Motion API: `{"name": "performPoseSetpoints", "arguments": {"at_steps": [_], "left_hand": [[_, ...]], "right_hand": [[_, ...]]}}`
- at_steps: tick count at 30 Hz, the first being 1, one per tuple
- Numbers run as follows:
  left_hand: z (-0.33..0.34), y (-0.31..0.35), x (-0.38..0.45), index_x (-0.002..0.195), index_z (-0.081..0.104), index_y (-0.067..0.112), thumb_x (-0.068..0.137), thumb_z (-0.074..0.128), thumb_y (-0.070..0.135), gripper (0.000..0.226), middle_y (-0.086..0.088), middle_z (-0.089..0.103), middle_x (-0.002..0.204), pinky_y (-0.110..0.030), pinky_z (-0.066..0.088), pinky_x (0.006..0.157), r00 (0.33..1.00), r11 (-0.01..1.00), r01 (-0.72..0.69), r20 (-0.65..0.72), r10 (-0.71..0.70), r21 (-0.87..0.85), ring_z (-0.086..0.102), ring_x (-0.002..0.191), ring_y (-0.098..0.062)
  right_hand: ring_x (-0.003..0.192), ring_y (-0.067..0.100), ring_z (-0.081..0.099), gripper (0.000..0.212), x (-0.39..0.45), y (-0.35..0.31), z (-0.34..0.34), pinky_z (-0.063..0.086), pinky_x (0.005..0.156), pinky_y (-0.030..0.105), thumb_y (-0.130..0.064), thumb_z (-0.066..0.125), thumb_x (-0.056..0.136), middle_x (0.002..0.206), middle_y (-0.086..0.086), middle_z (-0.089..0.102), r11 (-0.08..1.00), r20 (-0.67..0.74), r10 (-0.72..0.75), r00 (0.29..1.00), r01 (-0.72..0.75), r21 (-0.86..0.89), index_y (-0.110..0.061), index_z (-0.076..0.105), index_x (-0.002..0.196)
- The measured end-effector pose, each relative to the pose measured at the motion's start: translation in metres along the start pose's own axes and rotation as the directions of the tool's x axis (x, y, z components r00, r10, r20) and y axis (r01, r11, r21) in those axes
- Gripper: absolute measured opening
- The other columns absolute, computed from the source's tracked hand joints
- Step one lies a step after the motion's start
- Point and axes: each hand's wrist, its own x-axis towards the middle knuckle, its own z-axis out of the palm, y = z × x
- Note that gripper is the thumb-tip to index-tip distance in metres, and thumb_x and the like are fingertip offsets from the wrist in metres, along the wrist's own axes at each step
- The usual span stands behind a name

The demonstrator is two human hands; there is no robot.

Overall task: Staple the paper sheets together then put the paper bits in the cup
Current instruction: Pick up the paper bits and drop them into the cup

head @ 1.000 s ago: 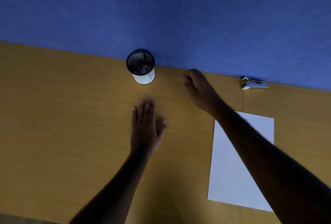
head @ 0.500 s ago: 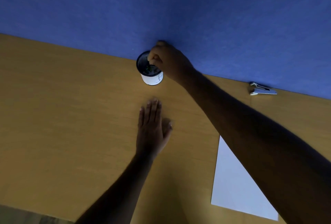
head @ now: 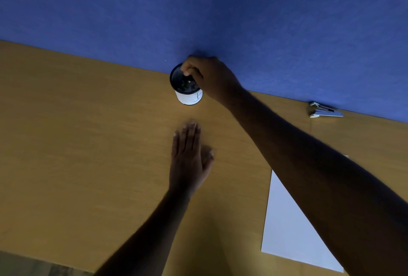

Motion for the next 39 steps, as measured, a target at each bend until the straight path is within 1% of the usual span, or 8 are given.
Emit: {"name": "performPoseSetpoints", "arguments": {"at_steps": [10, 14, 16, 19, 22, 26, 32, 39], "left_hand": [[-0.001, 0.000, 0.001, 0.167, 0.029, 0.005, 0.105, 0.051, 0.048, 0.079, -0.012, 0.022, 0.179, -0.055, 0.019, 0.134, 1.000, 1.000, 0.003, 0.007, -0.003, -0.004, 0.019, 0.167, -0.028], [-0.001, 0.000, 0.001, 0.167, 0.030, 0.005, 0.105, 0.052, 0.048, 0.079, -0.012, 0.024, 0.178, -0.056, 0.020, 0.134, 1.000, 1.000, 0.001, -0.002, -0.001, -0.003, 0.020, 0.167, -0.028], [0.000, -0.001, 0.000, 0.167, 0.030, 0.005, 0.105, 0.052, 0.048, 0.078, -0.012, 0.023, 0.178, -0.056, 0.020, 0.134, 1.000, 1.000, 0.001, 0.000, -0.001, -0.001, 0.019, 0.167, -0.028], [-0.001, -0.001, 0.001, 0.166, 0.031, 0.005, 0.105, 0.052, 0.047, 0.077, -0.012, 0.024, 0.178, -0.055, 0.020, 0.134, 1.000, 1.000, 0.002, -0.001, -0.002, 0.008, 0.021, 0.167, -0.028], [-0.001, -0.001, 0.001, 0.167, 0.030, 0.005, 0.105, 0.052, 0.047, 0.078, -0.011, 0.024, 0.178, -0.055, 0.019, 0.135, 1.000, 1.000, -0.005, 0.007, 0.005, 0.015, 0.022, 0.166, -0.029], [-0.002, -0.004, 0.001, 0.167, 0.028, 0.006, 0.105, 0.050, 0.049, 0.078, -0.011, 0.024, 0.178, -0.054, 0.018, 0.135, 1.000, 1.000, -0.011, 0.026, 0.010, 0.025, 0.022, 0.166, -0.030], [-0.005, -0.002, 0.000, 0.168, 0.027, 0.007, 0.105, 0.043, 0.053, 0.079, -0.010, 0.024, 0.178, -0.054, 0.017, 0.135, 0.999, 0.999, -0.019, 0.048, 0.017, 0.036, 0.021, 0.166, -0.032], [-0.002, -0.004, 0.001, 0.166, 0.031, 0.006, 0.105, 0.041, 0.052, 0.077, -0.012, 0.028, 0.176, -0.056, 0.020, 0.134, 0.998, 0.998, -0.024, 0.064, 0.020, 0.062, 0.025, 0.164, -0.034]], "right_hand": [[0.091, 0.008, 0.069, 0.015, 0.002, 0.008, -0.001, 0.057, 0.079, 0.030, -0.029, 0.070, 0.092, 0.099, -0.008, 0.076, 0.998, -0.060, 0.000, 0.998, 0.004, 0.064, -0.017, 0.073, 0.100], [0.091, 0.000, 0.068, 0.018, 0.000, 0.006, -0.003, 0.053, 0.078, 0.012, -0.018, 0.064, 0.096, 0.103, -0.004, 0.078, 0.963, -0.103, 0.079, 0.992, -0.049, 0.265, -0.010, 0.077, 0.107], [0.091, 0.002, 0.072, 0.021, -0.009, 0.005, -0.008, 0.056, 0.071, 0.016, -0.018, 0.065, 0.096, 0.105, -0.004, 0.079, 0.917, -0.119, 0.147, 0.982, -0.090, 0.389, -0.010, 0.075, 0.112], [0.072, -0.005, 0.066, 0.019, -0.031, 0.007, -0.015, 0.050, 0.064, 0.020, -0.021, 0.072, 0.093, 0.103, -0.006, 0.078, 0.892, -0.188, 0.219, 0.958, -0.119, 0.436, -0.013, 0.076, 0.110], [0.076, -0.003, 0.066, 0.019, -0.057, 0.011, -0.023, 0.053, 0.064, 0.027, -0.021, 0.073, 0.094, 0.105, -0.007, 0.078, 0.837, -0.203, 0.312, 0.928, -0.167, 0.521, -0.014, 0.076, 0.111], [0.067, 0.006, 0.065, 0.018, -0.114, 0.026, -0.026, 0.047, 0.054, 0.022, -0.019, 0.066, 0.098, 0.099, 0.000, 0.078, 0.717, -0.160, 0.451, 0.878, -0.251, 0.650, -0.017, 0.073, 0.115], [0.090, 0.004, 0.068, 0.017, -0.235, 0.073, -0.020, 0.051, 0.074, 0.023, -0.019, 0.066, 0.098, 0.103, -0.011, 0.076, 0.729, -0.182, 0.601, 0.779, -0.441, 0.523, -0.023, 0.075, 0.112], [0.103, 0.010, 0.066, 0.021, -0.343, 0.102, -0.018, 0.045, 0.081, 0.019, -0.031, 0.061, 0.103, 0.113, -0.008, 0.073, 0.676, -0.163, 0.725, 0.669, -0.646, 0.354, -0.022, 0.074, 0.116]]}}
